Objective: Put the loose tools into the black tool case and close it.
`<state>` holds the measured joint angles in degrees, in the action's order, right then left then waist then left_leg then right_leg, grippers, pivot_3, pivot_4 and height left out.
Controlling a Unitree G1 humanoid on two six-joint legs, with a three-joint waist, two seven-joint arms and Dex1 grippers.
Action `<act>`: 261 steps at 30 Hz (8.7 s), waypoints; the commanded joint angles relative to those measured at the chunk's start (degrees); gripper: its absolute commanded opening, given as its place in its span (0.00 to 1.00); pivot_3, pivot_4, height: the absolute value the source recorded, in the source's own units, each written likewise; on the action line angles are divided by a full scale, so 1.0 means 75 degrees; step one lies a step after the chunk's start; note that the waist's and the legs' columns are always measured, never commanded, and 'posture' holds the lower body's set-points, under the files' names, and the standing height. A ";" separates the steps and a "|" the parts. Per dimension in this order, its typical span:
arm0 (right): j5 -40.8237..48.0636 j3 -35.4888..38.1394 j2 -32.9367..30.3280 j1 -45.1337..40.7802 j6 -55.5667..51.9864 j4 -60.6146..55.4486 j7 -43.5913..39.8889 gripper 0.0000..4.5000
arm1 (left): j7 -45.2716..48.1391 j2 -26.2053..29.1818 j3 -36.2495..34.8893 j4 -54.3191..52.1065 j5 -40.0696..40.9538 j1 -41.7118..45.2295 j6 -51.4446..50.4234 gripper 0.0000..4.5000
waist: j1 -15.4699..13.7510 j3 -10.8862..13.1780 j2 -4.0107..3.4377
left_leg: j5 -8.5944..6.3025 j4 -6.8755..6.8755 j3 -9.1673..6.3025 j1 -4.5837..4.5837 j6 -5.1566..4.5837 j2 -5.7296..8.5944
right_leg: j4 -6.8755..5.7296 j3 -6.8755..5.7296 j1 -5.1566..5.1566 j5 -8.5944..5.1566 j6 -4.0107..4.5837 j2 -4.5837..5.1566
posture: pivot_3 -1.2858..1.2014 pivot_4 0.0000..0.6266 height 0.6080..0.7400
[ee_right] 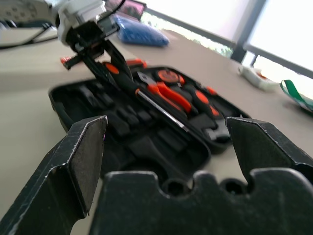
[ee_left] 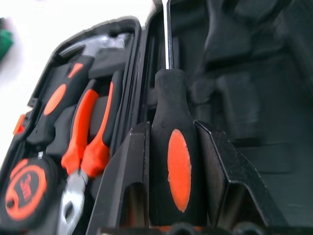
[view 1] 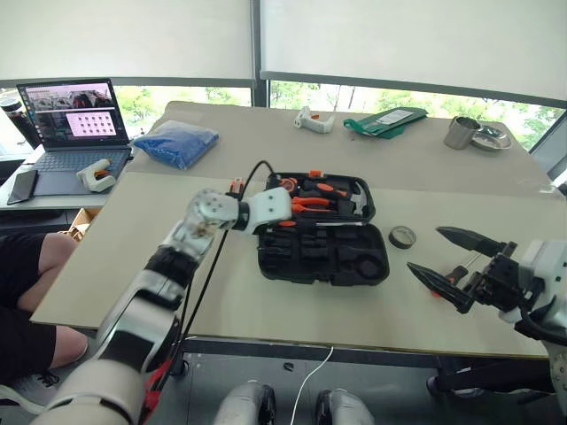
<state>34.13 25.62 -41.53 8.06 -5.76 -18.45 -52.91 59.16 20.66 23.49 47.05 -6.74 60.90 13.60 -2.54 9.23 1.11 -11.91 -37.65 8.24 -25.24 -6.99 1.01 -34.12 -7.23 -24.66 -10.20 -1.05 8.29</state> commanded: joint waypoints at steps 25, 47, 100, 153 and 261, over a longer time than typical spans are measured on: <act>0.0220 0.0177 0.0670 0.0826 0.0217 -0.0706 0.0116 1.00 | -0.0536 -0.0439 -0.0534 0.2273 -0.0743 0.0683 0.2209 0.49 | 0.0034 0.0000 -0.0001 | -0.0049 -0.0093 -0.0004 -0.0012 -0.0072 0.0018 | 0.0007 0.0014 0.0001 -0.0001 -0.0130 0.0021 | 0.52 0.24 1.00; 0.1470 0.0631 0.1096 0.0932 -0.0633 -0.1006 0.0940 1.00 | -0.1371 -0.1749 -0.1746 0.1466 0.0321 -0.0438 -0.1368 0.02 | 0.0020 -0.0006 -0.0011 | -0.0070 -0.0154 -0.0006 -0.0010 -0.0103 0.0021 | 0.0002 0.0011 0.0033 0.0026 -0.0126 0.0020 | 0.52 0.24 1.00; 0.3741 0.0820 0.0458 -0.1559 -0.8154 -0.0631 0.9618 1.00 | 0.3006 0.0954 -0.3053 -0.5629 0.4654 -0.5012 -0.1170 0.99 | 0.0260 -0.0108 -0.0148 | 0.0025 0.0082 0.0117 0.0082 0.0041 0.0002 | -0.0117 0.0333 -0.0035 -0.0132 0.0098 -0.0122 | 0.52 0.24 1.00; -0.5054 -0.6702 -0.0646 -0.7542 0.1159 0.5017 -0.1541 0.22 | 0.1048 0.1396 -0.4010 -0.6592 0.4703 -0.6661 -0.1481 1.00 | 0.0368 -0.0079 -0.0131 | -0.0019 -0.0029 0.0128 0.0018 -0.0021 0.0001 | -0.0111 0.0226 -0.0075 -0.0090 0.0019 -0.0069 | 0.52 0.24 1.00; -0.0482 -0.1095 0.0675 -0.1379 0.1193 0.0924 -0.1516 0.99 | -0.2875 0.2803 -0.7897 -0.8076 0.6142 -1.0459 -0.6224 1.00 | 0.0262 -0.0068 -0.0103 | -0.0012 0.0106 0.0127 0.0092 0.0003 -0.0022 | -0.0108 0.0228 -0.0066 -0.0134 0.0026 -0.0051 | 0.52 0.24 1.00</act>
<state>28.62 15.95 -35.54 -1.66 2.61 -9.92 -64.39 40.92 39.02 -34.36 -7.81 34.32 -18.73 -23.79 -0.57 8.72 0.34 -12.01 -36.86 9.20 -24.55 -6.99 0.84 -34.95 -5.53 -25.17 -11.20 -0.85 7.90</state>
